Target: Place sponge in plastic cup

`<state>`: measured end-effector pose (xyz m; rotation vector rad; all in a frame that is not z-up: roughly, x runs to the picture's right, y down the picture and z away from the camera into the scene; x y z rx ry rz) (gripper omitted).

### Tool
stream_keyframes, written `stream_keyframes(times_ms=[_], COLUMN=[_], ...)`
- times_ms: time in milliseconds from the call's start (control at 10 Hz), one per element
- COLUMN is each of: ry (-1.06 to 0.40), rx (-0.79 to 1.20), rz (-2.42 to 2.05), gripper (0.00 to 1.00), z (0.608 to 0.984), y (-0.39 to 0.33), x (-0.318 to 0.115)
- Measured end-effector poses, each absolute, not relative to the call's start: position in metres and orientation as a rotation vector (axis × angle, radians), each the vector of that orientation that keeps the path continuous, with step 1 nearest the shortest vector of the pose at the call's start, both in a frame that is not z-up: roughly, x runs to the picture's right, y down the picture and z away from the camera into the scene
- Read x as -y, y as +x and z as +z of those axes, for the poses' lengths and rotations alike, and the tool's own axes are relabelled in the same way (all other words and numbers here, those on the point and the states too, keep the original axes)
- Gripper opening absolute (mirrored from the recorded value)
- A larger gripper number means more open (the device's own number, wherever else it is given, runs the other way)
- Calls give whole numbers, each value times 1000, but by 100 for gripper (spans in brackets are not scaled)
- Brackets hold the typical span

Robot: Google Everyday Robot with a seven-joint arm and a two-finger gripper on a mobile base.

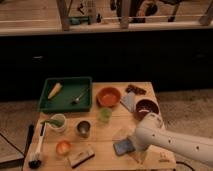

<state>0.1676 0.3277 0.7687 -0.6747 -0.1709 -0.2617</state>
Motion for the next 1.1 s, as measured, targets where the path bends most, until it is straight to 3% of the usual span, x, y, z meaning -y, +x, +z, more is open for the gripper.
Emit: stream_keyframes(times_ms=[1100], ry=[-681], rx=[169], rz=[-263], gripper=[80], z=[772], y=[170], x=[-332])
